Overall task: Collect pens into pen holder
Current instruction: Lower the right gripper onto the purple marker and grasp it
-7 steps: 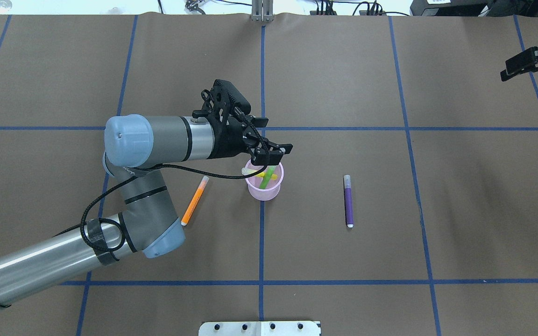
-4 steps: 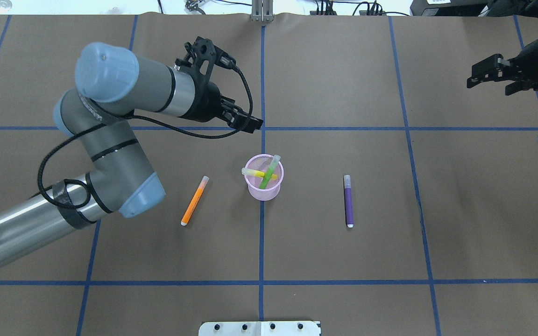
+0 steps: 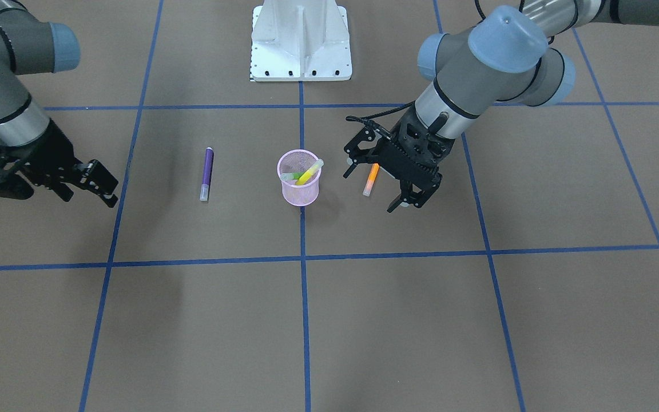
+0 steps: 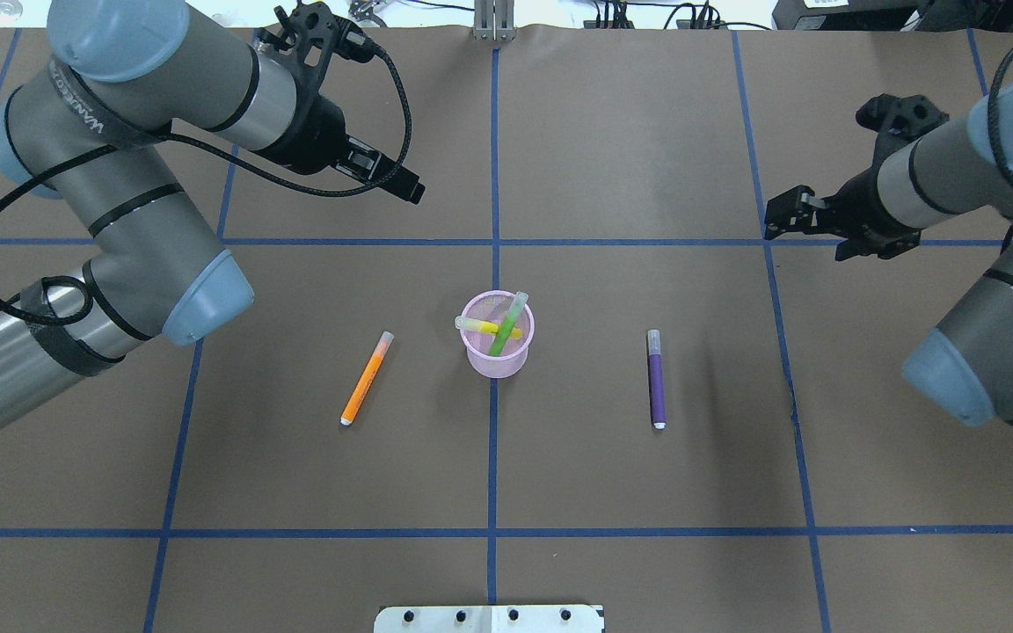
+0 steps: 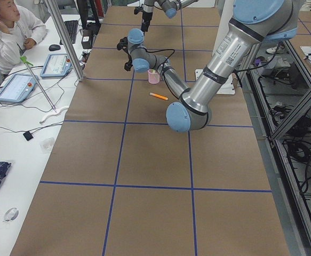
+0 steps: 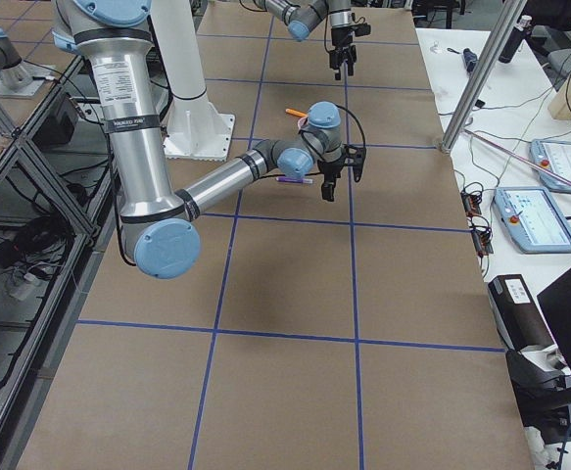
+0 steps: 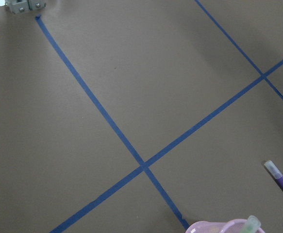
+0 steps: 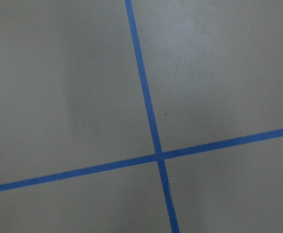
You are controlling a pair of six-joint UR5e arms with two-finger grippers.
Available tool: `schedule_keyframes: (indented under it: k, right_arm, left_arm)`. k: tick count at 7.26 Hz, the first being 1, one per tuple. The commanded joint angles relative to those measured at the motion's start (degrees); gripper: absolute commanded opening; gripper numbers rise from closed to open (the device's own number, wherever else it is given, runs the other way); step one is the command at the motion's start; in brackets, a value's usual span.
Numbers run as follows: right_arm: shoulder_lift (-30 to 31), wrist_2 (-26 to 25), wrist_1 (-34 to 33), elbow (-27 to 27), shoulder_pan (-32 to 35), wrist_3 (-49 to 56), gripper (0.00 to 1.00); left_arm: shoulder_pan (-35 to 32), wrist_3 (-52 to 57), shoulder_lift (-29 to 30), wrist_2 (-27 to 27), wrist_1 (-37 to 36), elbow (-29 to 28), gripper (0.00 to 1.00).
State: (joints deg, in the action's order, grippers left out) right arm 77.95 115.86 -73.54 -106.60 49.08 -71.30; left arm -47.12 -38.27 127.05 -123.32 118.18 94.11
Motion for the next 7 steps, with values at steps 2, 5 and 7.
schedule_keyframes:
  k: [2,5,7]
  right_arm:
    - [-9.62,-9.3,-9.31,2.53,-10.91,-2.71,0.94]
    - [-9.22,-10.65,-8.9,2.97,-15.23,2.27,0.77]
    - [-8.6,-10.83,-8.55,3.24,-16.38,3.45,0.65]
  left_arm:
    - [-0.16,-0.13,-0.23,0.19,-0.32,1.43,1.0]
    - [-0.16,-0.05,-0.14,0.36,-0.23,1.43,1.0]
    - [0.01,-0.22,-0.31,1.93,-0.23,1.43,1.0]
